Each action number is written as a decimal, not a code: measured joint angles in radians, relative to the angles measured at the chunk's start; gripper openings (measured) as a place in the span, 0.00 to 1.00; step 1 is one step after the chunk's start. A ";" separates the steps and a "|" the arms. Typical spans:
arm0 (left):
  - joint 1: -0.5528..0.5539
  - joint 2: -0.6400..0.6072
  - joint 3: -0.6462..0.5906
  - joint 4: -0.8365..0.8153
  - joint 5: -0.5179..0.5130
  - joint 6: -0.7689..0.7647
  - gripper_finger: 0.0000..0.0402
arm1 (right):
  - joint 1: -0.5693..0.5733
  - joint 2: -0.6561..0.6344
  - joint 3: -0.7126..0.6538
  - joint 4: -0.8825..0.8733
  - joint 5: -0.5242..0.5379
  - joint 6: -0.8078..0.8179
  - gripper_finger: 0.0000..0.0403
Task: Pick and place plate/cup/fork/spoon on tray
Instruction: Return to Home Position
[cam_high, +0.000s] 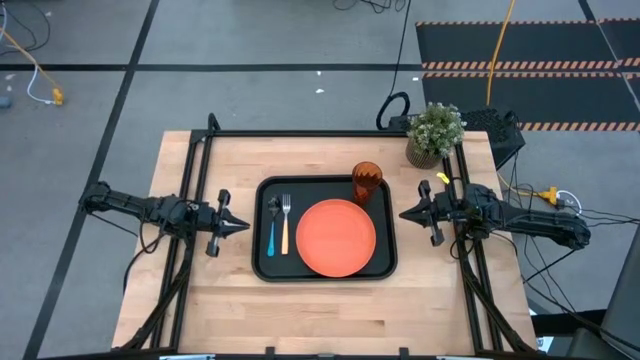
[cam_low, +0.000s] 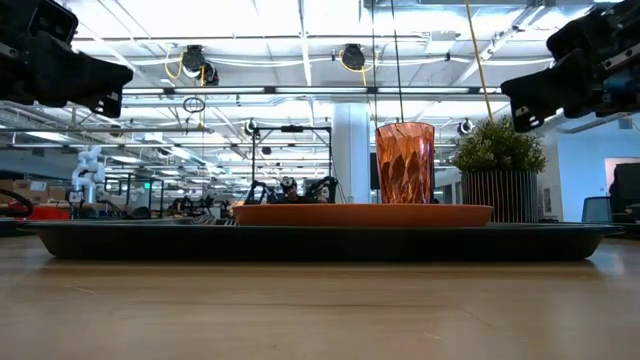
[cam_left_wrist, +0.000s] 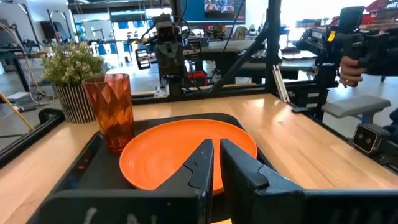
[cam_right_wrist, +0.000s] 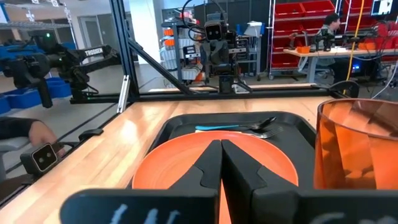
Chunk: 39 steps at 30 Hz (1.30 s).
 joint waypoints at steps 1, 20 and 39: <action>0.000 0.000 0.000 0.000 0.000 0.000 0.08 | 0.000 0.000 0.000 0.000 0.000 -0.009 0.00; 0.000 0.000 0.000 0.009 0.000 0.001 0.08 | 0.000 0.000 0.000 0.003 -0.001 0.124 0.00; 0.000 0.000 0.000 0.008 0.001 0.003 0.08 | 0.000 0.000 0.000 0.002 -0.002 0.124 0.00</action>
